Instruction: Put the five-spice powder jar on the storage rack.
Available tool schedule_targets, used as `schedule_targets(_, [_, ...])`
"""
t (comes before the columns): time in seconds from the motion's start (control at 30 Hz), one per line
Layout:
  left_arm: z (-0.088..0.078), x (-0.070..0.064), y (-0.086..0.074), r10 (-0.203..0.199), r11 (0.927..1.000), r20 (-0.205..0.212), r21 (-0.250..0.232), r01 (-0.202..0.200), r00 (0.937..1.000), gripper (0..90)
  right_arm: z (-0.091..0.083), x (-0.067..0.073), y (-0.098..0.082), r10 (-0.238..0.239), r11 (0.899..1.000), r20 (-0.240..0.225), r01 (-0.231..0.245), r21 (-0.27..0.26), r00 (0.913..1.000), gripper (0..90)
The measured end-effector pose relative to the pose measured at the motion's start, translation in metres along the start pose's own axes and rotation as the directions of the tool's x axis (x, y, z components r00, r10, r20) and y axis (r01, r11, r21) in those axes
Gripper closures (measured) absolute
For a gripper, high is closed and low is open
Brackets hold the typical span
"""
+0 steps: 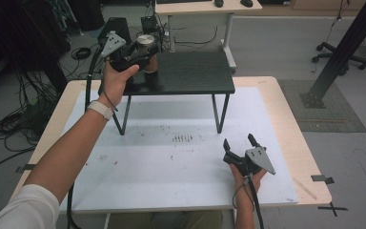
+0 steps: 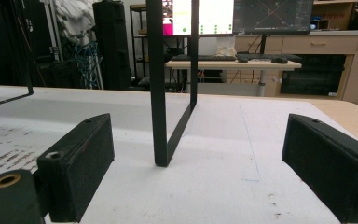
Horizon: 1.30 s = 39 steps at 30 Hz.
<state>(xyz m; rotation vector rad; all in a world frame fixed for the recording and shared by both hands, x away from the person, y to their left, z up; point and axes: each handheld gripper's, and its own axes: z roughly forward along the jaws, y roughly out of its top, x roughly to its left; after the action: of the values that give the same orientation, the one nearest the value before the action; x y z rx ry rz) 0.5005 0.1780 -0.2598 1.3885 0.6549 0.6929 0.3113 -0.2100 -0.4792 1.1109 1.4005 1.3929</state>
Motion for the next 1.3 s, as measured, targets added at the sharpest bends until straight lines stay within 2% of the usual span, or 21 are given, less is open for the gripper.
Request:
schedule_targets(0.5, [0.0011,0.0007,-0.0037,0.017,0.9998,-0.002,0.007,-0.017,0.9999,42.3,0.0002,0.0004,0.0000,-0.004,1.000,0.003,0.004,0.001,1.0000,9.2])
schedule_targets(1.3, [0.0012,0.0007,-0.0037,0.007,0.9999,0.000,0.009,-0.007,1.0000,42.1,0.0000,0.0009,0.0000,-0.007,1.000,0.002,0.007,0.001,1.0000,9.4])
